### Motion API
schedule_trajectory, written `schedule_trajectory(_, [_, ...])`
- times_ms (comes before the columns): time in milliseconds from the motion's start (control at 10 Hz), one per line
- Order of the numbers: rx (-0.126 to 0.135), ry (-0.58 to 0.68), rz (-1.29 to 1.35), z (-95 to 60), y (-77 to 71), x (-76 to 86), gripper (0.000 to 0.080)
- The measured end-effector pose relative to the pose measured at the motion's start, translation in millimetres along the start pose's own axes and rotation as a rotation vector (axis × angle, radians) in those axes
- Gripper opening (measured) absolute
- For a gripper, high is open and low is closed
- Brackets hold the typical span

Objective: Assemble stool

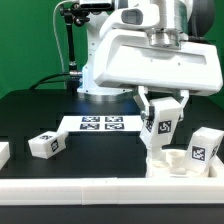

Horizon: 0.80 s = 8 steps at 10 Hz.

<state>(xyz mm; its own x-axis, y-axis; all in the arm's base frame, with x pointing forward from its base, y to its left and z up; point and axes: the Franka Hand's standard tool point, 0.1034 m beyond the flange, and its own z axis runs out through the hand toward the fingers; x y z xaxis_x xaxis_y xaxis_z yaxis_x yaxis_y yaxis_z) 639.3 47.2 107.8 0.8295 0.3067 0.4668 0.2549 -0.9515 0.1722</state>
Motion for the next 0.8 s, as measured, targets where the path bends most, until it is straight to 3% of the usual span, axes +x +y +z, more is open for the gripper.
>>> schedule_trajectory(600, [0.002, 0.026, -0.062, 5.0, -15.8, -5.8, 0.0324])
schedule_trajectory(800, [0.001, 0.018, -0.066, 8.4, -14.9, -10.3, 0.0324])
